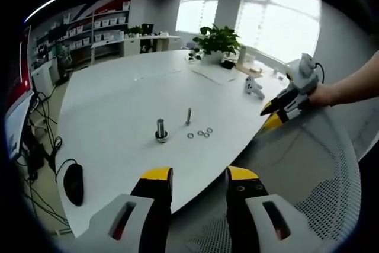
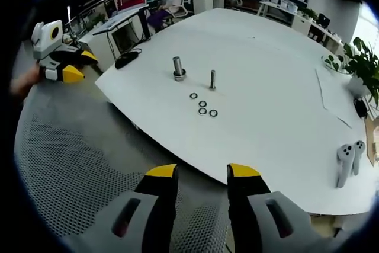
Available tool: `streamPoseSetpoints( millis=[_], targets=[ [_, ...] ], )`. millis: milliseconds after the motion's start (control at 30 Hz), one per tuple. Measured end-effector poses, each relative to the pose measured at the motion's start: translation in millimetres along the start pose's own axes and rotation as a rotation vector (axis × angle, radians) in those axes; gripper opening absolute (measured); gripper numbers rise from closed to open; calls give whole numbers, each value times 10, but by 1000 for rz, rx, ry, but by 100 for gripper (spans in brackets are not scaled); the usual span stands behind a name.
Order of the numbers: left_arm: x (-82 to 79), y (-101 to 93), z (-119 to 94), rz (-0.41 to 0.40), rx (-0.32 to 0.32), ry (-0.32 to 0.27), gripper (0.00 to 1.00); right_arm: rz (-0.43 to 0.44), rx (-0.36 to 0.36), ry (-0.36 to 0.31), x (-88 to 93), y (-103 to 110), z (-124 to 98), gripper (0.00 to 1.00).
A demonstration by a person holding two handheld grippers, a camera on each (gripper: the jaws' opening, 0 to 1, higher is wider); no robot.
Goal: Place the washer onto the threaded stud by aligning its center hole with the stud, sliding it down to the base, and recovering from edge contact or off-axis alignment until the washer reaches the visible bottom stop.
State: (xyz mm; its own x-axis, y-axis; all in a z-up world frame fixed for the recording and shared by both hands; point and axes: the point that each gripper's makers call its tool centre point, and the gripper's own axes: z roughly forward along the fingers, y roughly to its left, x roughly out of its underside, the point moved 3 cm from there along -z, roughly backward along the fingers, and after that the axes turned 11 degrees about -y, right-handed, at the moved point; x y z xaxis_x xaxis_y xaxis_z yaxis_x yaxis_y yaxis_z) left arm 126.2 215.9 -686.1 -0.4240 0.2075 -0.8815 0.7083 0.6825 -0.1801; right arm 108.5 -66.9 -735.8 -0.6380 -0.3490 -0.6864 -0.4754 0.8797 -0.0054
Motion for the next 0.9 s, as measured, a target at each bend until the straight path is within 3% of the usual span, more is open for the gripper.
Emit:
streamPoseSetpoints(
  millis=[67,233,567,900],
  targets=[
    [5,-5,1,-2,2,4,34,36,6,-34,-36,-16,-15,39],
    [13,26,-15,5,-11,3,33,7,-6,-7,-18,30,10,40],
    [29,29,-5,1,-7,15,33,10,9,-32,-70,-2,-4,40],
    [48,31,-8,9,-8,27,32,8,4,38,38,-3,18,42]
  ],
)
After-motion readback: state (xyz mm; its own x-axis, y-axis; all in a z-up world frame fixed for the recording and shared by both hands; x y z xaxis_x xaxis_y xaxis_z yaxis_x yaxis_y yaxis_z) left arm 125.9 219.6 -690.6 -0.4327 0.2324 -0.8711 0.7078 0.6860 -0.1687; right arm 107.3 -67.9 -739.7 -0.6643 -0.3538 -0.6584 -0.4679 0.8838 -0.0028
